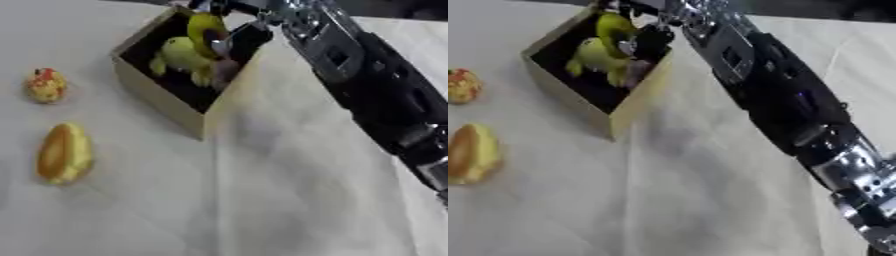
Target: Pick up objects on the table and place them in the box.
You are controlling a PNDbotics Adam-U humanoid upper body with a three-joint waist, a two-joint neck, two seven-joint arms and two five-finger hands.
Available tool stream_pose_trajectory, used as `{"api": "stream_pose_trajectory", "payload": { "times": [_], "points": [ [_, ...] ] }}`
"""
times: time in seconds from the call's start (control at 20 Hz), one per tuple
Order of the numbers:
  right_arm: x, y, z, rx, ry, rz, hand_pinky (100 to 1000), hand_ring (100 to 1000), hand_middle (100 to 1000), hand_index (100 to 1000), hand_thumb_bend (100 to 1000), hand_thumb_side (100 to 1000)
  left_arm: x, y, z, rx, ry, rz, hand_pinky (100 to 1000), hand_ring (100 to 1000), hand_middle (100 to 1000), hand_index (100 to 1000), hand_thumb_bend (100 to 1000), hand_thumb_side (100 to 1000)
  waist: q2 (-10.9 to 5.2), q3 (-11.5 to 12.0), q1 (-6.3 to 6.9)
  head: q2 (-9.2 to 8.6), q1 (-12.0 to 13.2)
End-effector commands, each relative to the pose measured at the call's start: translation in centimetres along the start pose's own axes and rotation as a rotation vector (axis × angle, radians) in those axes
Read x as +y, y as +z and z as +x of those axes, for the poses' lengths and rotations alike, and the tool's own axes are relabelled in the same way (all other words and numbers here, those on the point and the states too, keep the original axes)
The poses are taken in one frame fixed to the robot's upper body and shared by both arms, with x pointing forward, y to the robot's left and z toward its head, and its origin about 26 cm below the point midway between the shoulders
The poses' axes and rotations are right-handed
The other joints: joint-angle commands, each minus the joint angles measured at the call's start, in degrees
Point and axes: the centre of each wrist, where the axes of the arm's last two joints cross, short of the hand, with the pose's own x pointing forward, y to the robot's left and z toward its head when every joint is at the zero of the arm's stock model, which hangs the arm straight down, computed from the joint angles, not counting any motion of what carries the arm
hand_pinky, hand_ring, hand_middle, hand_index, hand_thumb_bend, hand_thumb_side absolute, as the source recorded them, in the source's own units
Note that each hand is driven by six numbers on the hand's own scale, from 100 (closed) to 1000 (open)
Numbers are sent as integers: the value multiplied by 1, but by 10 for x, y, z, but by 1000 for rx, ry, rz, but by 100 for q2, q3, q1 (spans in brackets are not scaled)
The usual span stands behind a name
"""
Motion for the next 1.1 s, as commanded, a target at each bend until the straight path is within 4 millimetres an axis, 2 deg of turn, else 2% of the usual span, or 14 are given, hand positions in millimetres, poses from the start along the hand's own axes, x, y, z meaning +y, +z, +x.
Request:
{"api": "stream_pose_trajectory", "payload": {
  "times": [0.05,0.1,0.25,0.35,0.65,0.85,1.05,1.1],
  "points": [
    [-11,4,0,-4,41,22,898,997,881,925,100,173,3,-6,7,-38,-15,-11,899,819,811,884,255,705,-129,-10,42,0,34],
    [-12,4,-1,-1,51,29,910,1000,899,938,100,221,3,-6,7,-38,-16,-10,899,819,811,884,256,705,-133,-15,43,11,44],
    [-13,6,-2,7,75,41,952,1000,975,996,100,532,4,-5,7,-36,-19,-9,899,819,811,884,259,704,-149,-29,47,31,60],
    [-13,7,-3,8,82,39,968,1000,1000,1000,100,695,4,-5,7,-34,-20,-8,898,819,811,885,260,703,-160,-34,50,39,70],
    [-15,9,-2,1,83,15,967,1000,1000,1000,100,698,4,-4,6,-29,-23,-6,898,818,810,885,264,702,-196,-52,52,75,87],
    [-23,15,5,-27,78,-35,960,1000,1000,1000,100,675,5,-3,6,-25,-25,-4,897,818,810,885,265,701,-224,-73,54,91,96],
    [-40,32,19,-78,78,-131,928,1000,1000,1000,100,565,6,-2,5,-20,-32,1,896,817,810,884,267,699,-252,-114,67,108,130],
    [-44,38,22,-92,71,-164,903,1000,954,988,100,509,7,-1,5,-19,-34,2,896,817,810,884,267,699,-258,-128,72,110,141]
  ]
}}
